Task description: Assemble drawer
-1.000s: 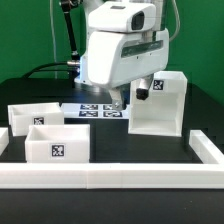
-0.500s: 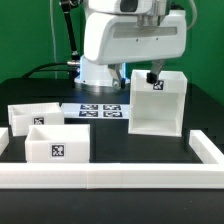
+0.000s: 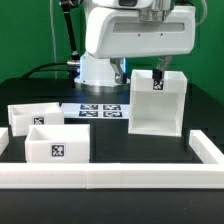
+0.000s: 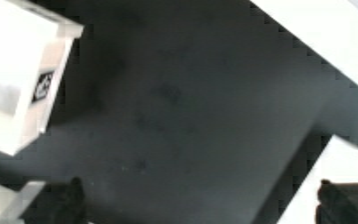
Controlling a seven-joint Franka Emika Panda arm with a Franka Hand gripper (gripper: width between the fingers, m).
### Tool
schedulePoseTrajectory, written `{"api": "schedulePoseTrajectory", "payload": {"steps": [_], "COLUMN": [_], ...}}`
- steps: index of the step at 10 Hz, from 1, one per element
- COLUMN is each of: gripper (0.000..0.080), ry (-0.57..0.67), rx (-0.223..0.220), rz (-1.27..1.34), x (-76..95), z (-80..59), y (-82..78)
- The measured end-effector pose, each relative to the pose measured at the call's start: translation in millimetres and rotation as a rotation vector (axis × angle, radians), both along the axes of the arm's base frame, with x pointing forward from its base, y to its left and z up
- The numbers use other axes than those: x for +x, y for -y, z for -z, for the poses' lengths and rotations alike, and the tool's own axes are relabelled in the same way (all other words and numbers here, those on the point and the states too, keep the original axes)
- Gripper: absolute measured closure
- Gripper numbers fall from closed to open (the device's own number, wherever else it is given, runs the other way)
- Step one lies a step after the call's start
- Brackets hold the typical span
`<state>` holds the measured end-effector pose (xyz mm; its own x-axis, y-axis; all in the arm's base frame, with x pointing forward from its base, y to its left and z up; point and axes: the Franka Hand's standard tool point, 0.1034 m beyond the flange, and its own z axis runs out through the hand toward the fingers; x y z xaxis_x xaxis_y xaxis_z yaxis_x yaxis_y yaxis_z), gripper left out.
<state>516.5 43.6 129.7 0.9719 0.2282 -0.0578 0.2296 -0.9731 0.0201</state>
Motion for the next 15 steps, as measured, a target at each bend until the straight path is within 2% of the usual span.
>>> {"api": "schedulePoseTrajectory", "payload": {"steps": [2,4,7,9,11,15], "gripper": [0.0150,0.0150,0.0150,0.0150,0.0150,0.0150], "ry": [-0.008,-0.021,-0.020,-0.010,-0.011,0.003], "rx": [-0.002,0.022,0.022,0.018,0.012,0.011], "rz": [0.205,0.346,0.380,0.417,0.411,0.421], "x": [-18.2,-33.5,-36.5,-61.0,-77.3,-101.9], "z": [-1.5,-4.3,-4.5,-10.3,-12.4,2.9], "y": [-12.2,-22.2,-24.2,-38.8,-52.8,-91.0]}}
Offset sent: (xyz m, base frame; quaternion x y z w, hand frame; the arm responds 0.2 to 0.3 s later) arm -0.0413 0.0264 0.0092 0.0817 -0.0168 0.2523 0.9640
